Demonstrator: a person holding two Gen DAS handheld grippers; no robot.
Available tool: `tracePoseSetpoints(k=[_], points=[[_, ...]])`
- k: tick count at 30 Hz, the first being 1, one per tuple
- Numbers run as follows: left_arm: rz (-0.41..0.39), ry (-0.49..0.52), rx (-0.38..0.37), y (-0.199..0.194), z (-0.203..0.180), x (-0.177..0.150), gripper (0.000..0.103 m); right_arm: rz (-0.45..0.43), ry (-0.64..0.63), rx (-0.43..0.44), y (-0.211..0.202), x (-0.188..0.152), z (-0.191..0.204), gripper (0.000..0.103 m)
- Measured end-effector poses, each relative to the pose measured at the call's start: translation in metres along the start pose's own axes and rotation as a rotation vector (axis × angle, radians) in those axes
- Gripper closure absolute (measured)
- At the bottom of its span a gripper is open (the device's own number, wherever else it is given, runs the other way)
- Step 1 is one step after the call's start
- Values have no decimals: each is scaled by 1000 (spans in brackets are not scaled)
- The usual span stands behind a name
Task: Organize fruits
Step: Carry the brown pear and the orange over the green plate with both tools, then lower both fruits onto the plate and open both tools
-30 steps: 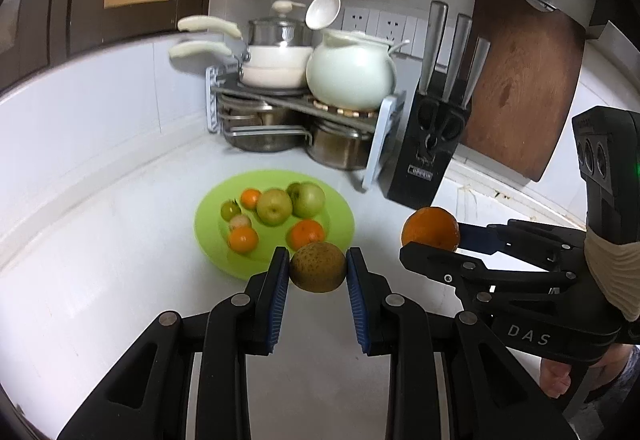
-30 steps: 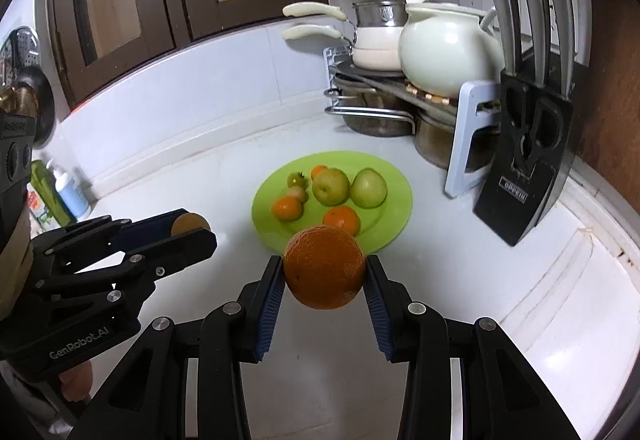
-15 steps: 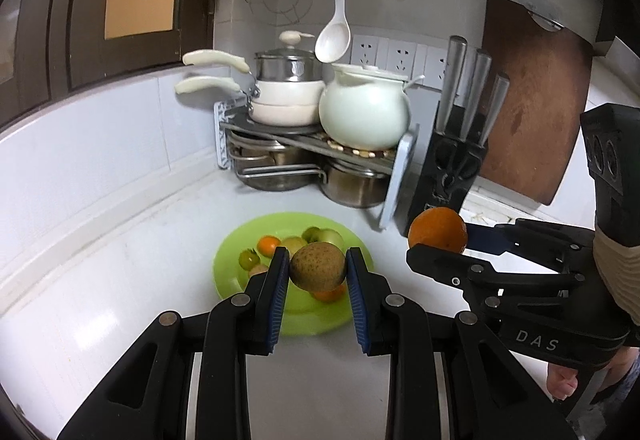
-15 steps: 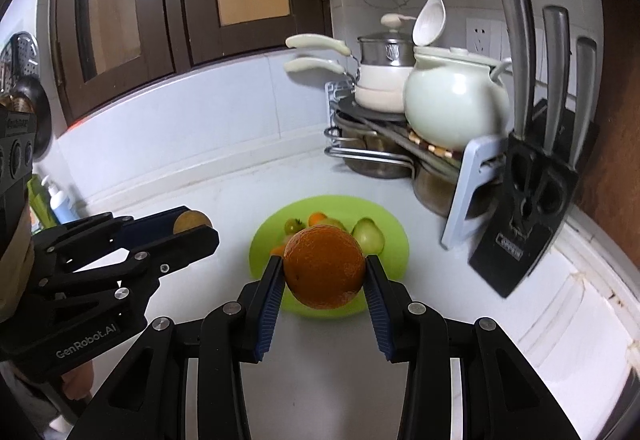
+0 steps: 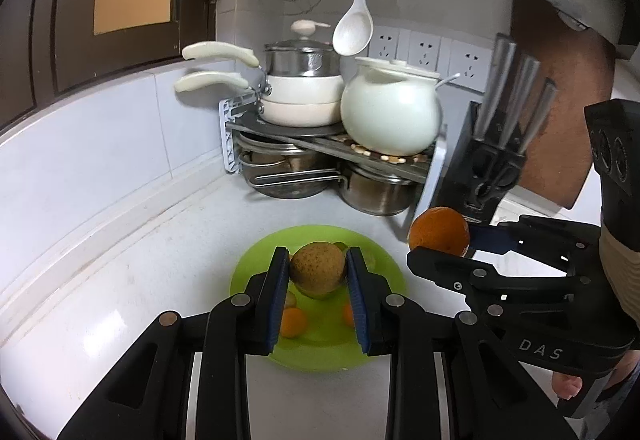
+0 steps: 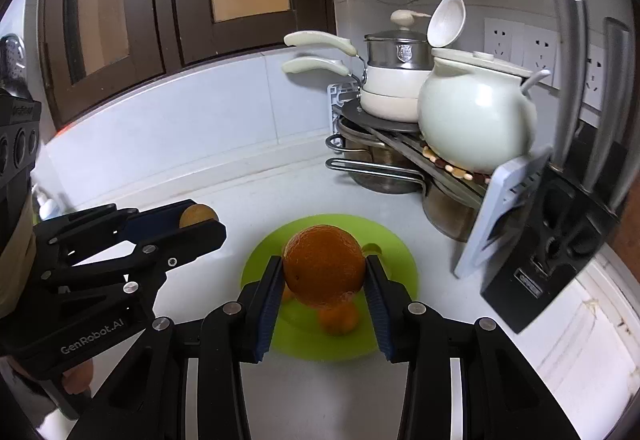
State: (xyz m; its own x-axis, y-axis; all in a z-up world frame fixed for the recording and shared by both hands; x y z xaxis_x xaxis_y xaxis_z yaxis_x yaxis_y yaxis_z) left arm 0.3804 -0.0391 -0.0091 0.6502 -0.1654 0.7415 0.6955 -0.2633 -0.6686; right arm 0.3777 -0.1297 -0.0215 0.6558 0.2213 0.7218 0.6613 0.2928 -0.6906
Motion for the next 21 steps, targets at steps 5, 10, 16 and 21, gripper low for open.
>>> tracePoseSetpoints(k=[5,10,16,21], points=[[30,-4,0,23,11,4,74,21,1,5,23,9,-8,62],[60,-9,3,46,23,5,74,53,5,14,49,12,-17,62],[103,-7,5,75,37,2,74,92,13,22,82,17,-23,62],[137,1,6,99,48,0,74,125,20,28,107,21,-25,62]])
Point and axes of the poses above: each gripper's, at about its wrist camera, not at the fingertips, and y roughly the way its jaws point, z to its left, x to its top, the point moved 9 cm from there along y, roughly the way its jaws point, and after that the axes turned 8 degrees about z, right-handed, at the moved point
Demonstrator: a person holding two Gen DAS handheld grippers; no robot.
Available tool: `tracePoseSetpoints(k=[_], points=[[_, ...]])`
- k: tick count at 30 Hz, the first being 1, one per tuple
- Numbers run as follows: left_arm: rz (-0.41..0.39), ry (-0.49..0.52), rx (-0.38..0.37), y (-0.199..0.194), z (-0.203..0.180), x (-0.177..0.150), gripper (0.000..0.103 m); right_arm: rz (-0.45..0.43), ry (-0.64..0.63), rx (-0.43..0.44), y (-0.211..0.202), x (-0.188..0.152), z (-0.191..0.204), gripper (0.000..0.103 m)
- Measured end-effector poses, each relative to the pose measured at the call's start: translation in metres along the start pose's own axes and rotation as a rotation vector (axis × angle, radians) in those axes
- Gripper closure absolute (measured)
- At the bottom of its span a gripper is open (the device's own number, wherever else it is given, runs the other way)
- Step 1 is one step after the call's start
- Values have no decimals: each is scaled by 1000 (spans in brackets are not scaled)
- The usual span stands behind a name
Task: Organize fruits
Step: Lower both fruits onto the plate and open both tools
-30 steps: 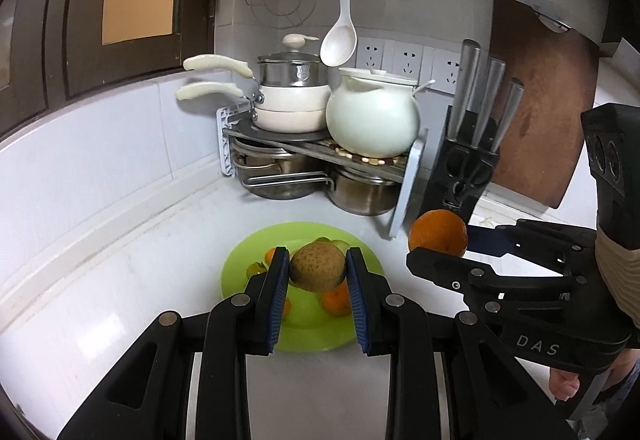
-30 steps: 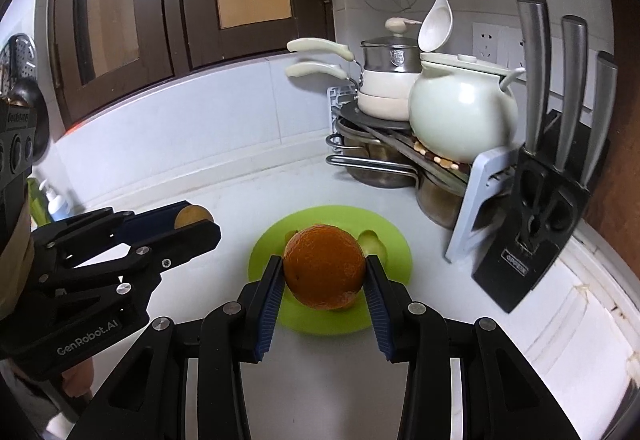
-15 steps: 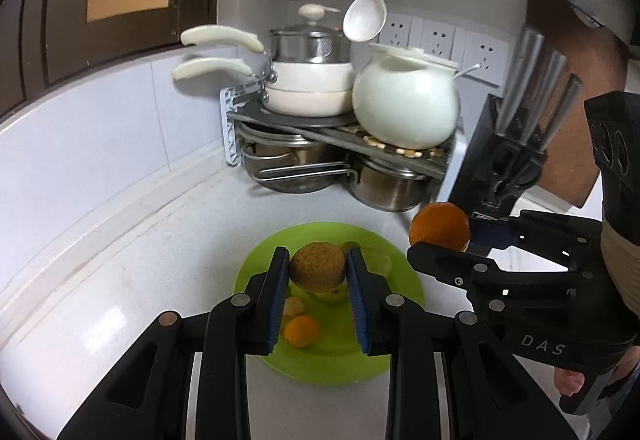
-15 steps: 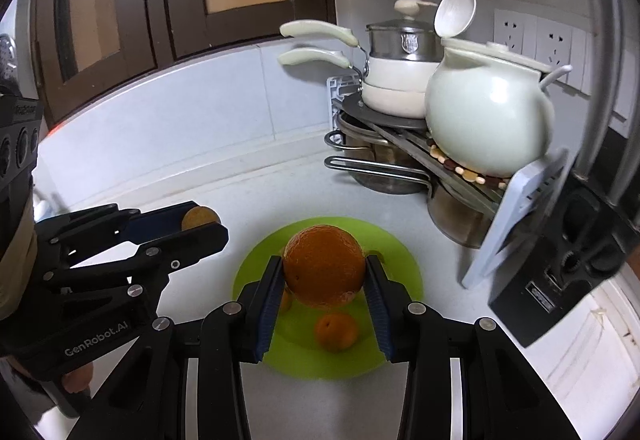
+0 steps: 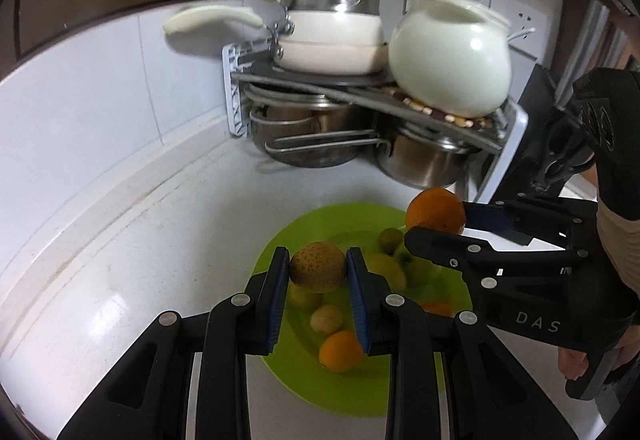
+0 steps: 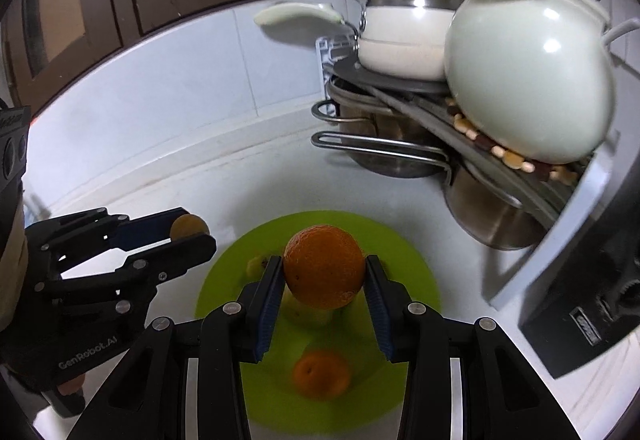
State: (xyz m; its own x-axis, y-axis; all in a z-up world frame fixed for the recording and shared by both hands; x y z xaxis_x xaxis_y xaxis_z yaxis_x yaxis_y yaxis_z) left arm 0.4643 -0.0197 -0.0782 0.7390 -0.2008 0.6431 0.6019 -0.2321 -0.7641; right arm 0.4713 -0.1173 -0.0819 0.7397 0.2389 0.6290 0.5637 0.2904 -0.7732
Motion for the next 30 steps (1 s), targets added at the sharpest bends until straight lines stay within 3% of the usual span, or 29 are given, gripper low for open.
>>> tracePoseSetpoints(k=[17,20,23,30], points=[[80,54,-11,54,7,-1,74,63,22,19,60,15,-10,62],[85,54,-12,56,6,-3,73,68,19,15,63,15,-11,61],[83,40,-12,54,8,-3,69,68,25,8,61,14,-12,54],[56,-3,14,30,13,-5,66,48,46,-2,43,9,-12,54]])
Point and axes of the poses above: each gripper's, at about its wrist camera, not at the fingertips, and y roughly the way its jaws point, z to its left, x to its top, the point moved 9 cm from there along y, roughly the way its jaws point, and after that the axes turned 8 degrees about z, right-handed, at the moved point
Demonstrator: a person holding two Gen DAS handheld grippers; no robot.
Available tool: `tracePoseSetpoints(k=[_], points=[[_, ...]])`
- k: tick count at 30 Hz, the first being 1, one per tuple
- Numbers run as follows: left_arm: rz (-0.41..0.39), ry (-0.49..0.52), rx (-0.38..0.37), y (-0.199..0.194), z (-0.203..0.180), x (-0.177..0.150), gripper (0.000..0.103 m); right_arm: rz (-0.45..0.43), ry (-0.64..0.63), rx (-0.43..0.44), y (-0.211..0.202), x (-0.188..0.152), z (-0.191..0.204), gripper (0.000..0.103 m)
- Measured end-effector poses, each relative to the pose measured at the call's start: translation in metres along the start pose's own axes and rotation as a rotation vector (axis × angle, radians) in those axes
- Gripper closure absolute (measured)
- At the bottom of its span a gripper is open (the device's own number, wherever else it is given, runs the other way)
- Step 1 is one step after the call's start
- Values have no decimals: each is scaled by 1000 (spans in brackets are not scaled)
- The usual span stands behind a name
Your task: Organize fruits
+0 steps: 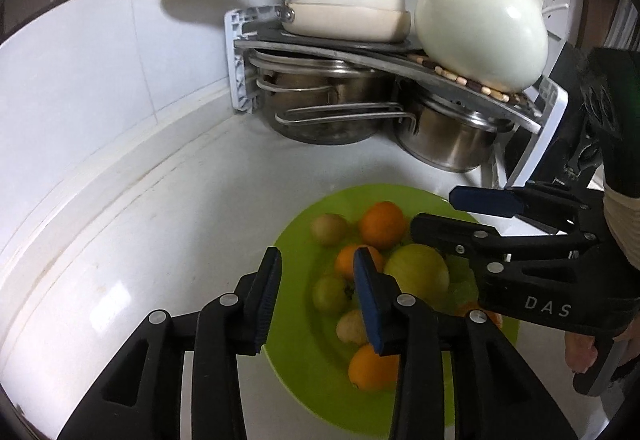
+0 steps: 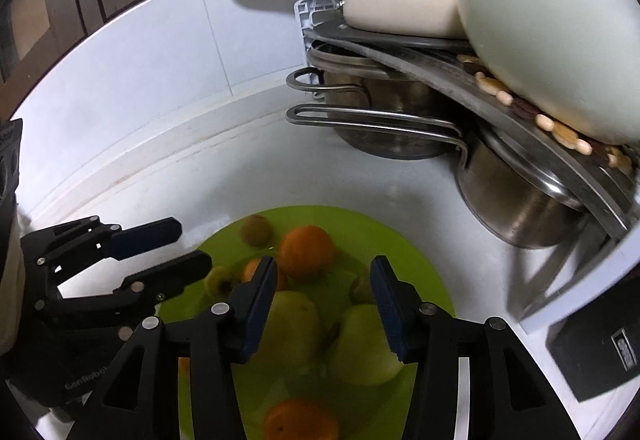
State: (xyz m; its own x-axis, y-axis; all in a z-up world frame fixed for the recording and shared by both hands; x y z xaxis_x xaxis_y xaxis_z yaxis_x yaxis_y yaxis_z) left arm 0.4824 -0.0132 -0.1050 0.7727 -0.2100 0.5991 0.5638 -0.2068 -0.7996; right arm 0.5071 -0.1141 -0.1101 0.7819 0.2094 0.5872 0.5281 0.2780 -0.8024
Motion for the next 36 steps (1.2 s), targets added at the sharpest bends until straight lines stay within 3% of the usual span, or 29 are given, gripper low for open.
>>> tracePoseSetpoints(k=[10,20,24,28,36], points=[[-66,-37,54,-61,-3,-14,56,-82,-5,-40,-68,-20,13,54],[-139,-30,86,-123,-13,-43,42,-160,45,-88,-128,-58,32,42],[-166,-5,86,-143,-16,-56,33,-184,74,-119,-148,-76,39,42],[-207,5,87,-162,-19,-69,17,-203,101,-157,-168,-96,44,38],[-233,4,97,-194,-29,-98,8,-244,139,-203,-203,-132,48,32]])
Point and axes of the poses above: each gripper's, at about its wrist camera, not at the fingertips, and y roughly the way its jaws point, z to its left, x to its top, the point moved 9 cm from there along y, roughly the way its jaws point, and after that the axes turned 8 degrees about z, right-handed, at the moved point
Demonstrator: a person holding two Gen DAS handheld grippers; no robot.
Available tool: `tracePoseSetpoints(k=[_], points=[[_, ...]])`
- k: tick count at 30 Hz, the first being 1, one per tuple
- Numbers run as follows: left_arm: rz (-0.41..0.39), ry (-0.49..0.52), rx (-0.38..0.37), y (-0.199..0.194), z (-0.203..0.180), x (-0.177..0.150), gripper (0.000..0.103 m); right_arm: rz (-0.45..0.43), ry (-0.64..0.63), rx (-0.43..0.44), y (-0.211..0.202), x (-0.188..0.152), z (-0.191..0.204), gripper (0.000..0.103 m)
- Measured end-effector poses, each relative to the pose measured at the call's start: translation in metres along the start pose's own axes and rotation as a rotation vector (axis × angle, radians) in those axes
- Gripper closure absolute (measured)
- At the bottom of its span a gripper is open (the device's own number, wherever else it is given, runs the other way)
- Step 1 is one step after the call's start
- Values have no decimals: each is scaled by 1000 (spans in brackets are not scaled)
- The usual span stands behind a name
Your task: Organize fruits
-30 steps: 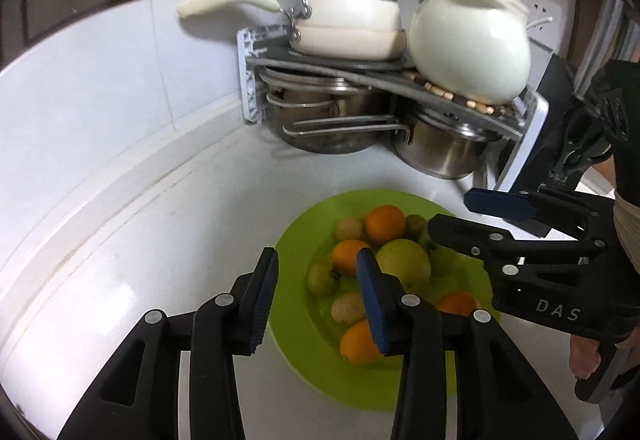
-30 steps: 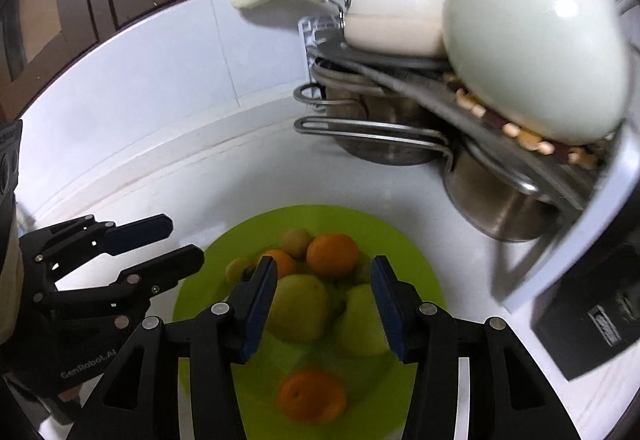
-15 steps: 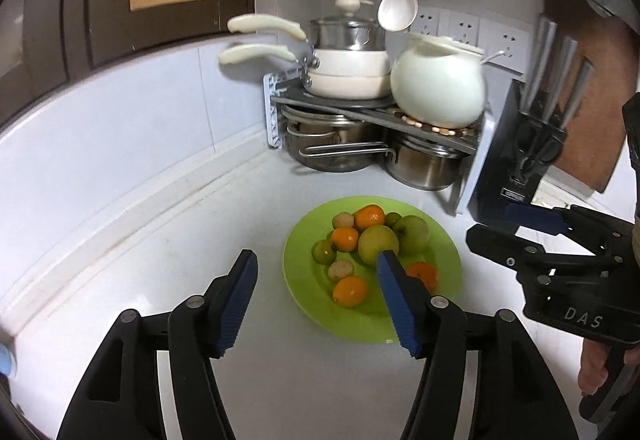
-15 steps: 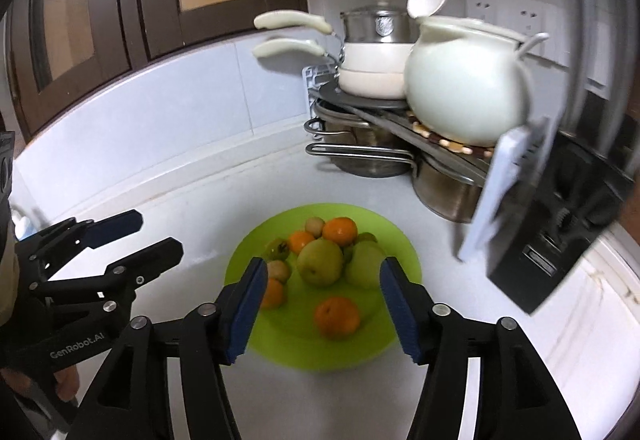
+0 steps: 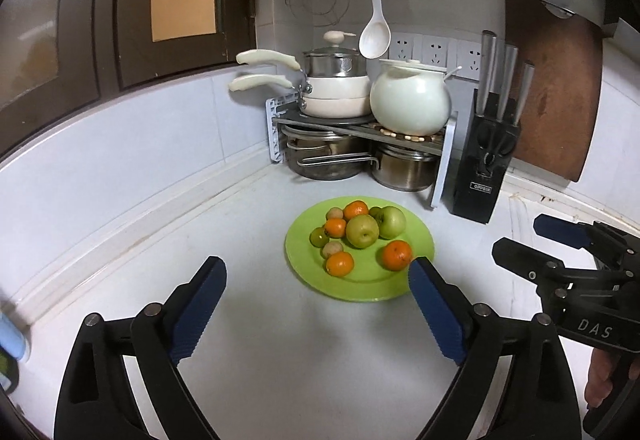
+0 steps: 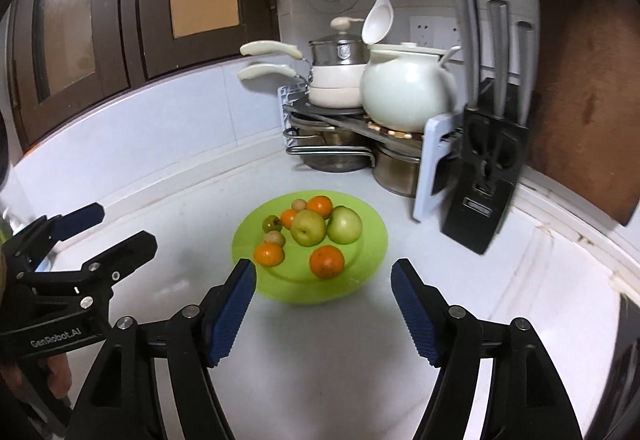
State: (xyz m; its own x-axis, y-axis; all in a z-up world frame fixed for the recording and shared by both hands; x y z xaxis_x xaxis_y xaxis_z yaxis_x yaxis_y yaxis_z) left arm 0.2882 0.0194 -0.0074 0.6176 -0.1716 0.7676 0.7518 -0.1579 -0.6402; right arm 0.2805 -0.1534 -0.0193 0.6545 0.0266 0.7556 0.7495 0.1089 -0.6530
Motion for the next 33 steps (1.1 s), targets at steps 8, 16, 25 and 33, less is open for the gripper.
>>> tracePoseSetpoints(k=[8,16,25,33], points=[[-35,-46,45,-47,-14,-22,3,-36,-32,12,-43,-17,-6,24],[-45,-67,64,-84,-33,-43,0,-54,-56,29,-81,-40,-11,22],[-34,-87,69,-115,-48,-69,0,-58,-50,38,-114,-68,-14,19],[-37,-81,92,-140,-56,-85,0,-65,-50,46,-139,-86,-11,16]])
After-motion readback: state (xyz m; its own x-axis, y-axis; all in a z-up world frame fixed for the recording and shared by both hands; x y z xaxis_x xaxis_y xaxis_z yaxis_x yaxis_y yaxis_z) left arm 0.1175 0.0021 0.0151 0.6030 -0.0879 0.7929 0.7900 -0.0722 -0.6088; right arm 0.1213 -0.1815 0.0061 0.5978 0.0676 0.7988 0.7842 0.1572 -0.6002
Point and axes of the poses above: each gripper's, at about its wrist camera, not at the fingertips, and y roughly the way its jaws point, z to its left, x to its top, the point moved 9 cm from there along y, roughly the way its jaws point, and after that the axes turned 8 degrees about z, right-handed, at the moved point
